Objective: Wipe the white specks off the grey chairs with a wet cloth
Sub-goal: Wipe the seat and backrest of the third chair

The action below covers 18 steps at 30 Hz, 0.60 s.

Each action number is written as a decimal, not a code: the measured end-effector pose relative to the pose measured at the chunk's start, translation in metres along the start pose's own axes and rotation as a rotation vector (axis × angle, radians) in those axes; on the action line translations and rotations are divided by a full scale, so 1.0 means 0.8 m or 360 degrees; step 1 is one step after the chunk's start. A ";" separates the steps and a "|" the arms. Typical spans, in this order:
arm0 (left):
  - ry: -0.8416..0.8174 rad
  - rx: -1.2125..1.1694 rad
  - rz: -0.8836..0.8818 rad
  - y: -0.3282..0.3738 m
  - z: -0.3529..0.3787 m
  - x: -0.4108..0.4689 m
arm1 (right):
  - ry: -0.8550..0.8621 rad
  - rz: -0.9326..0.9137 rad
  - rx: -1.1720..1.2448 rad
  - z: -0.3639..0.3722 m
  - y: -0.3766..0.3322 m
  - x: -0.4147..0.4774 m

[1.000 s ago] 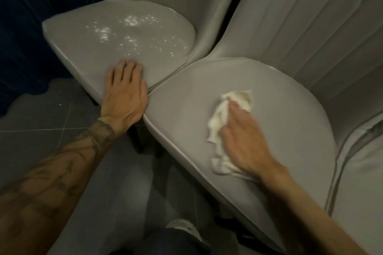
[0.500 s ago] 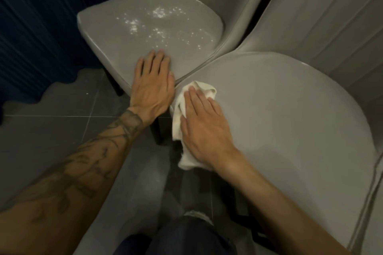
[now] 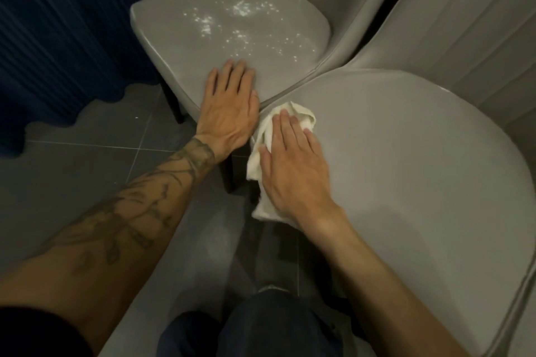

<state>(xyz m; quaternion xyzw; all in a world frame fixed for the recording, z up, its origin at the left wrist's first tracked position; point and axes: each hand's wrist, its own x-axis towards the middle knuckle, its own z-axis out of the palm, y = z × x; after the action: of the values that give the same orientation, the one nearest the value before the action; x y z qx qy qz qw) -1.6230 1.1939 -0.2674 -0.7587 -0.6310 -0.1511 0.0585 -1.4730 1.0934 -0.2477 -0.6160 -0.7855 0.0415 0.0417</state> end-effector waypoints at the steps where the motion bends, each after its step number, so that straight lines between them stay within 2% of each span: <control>1: 0.0016 -0.0007 -0.0011 0.000 0.000 0.000 | 0.0023 -0.0001 -0.0007 0.001 0.007 -0.016; 3: 0.0039 -0.0019 -0.0022 -0.001 0.000 0.000 | 0.0031 0.0042 -0.0026 0.005 0.012 -0.032; 7: -0.0007 0.0006 -0.0010 -0.001 -0.001 0.001 | 0.0069 0.0145 0.0006 0.007 -0.017 0.020; 10: -0.0027 0.0003 -0.0003 -0.001 -0.001 0.000 | 0.0033 0.0127 -0.0030 0.004 -0.013 0.011; 13: -0.0031 0.0008 0.0002 -0.001 -0.003 0.001 | 0.0027 0.0118 -0.0044 0.002 0.023 -0.060; 16: -0.0045 0.0002 0.0004 0.001 -0.005 0.000 | 0.0176 0.0107 -0.0038 -0.004 0.072 -0.160; 18: -0.0031 -0.0003 0.0015 0.002 -0.004 0.000 | 0.0219 0.0234 0.0035 -0.013 0.102 -0.220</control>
<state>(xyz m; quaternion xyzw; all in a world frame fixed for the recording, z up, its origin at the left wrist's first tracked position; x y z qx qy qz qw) -1.6220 1.1929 -0.2645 -0.7631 -0.6278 -0.1441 0.0523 -1.3511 0.9418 -0.2496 -0.6729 -0.7329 0.0105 0.0992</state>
